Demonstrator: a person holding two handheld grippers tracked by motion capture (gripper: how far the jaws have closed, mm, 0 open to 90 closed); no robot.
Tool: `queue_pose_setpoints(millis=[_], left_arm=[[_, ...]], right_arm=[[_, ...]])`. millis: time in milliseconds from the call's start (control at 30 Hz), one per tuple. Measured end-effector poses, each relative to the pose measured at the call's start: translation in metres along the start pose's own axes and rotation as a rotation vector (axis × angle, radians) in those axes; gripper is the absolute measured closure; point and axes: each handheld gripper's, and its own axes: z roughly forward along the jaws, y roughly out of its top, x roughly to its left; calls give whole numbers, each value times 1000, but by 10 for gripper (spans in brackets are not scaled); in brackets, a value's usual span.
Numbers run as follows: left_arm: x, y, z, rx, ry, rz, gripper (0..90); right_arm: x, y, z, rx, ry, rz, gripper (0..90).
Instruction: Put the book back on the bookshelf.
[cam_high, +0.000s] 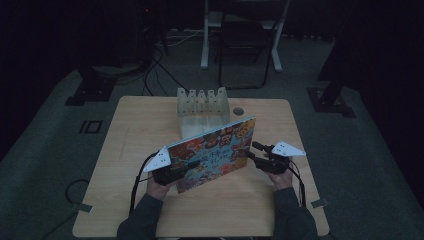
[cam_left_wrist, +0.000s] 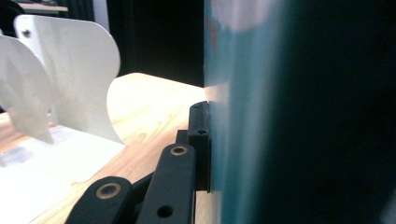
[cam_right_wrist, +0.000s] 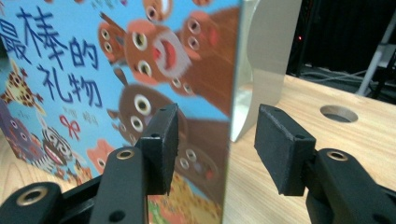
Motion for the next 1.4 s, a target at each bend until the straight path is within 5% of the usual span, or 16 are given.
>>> queue_pose_setpoints(millis=[400,1100,1400], left_arm=[[2,-3,-19,-6,68,11,815],[-2,-3,-30,-3,160,-4,816],[-5,0,-31,-3,236,-4,818]], right_arm=[[1,-5,8,70,-54,2,448],[-4,-12,9,98,-73,27,445],[-5,-14,9,101,-73,29,445]])
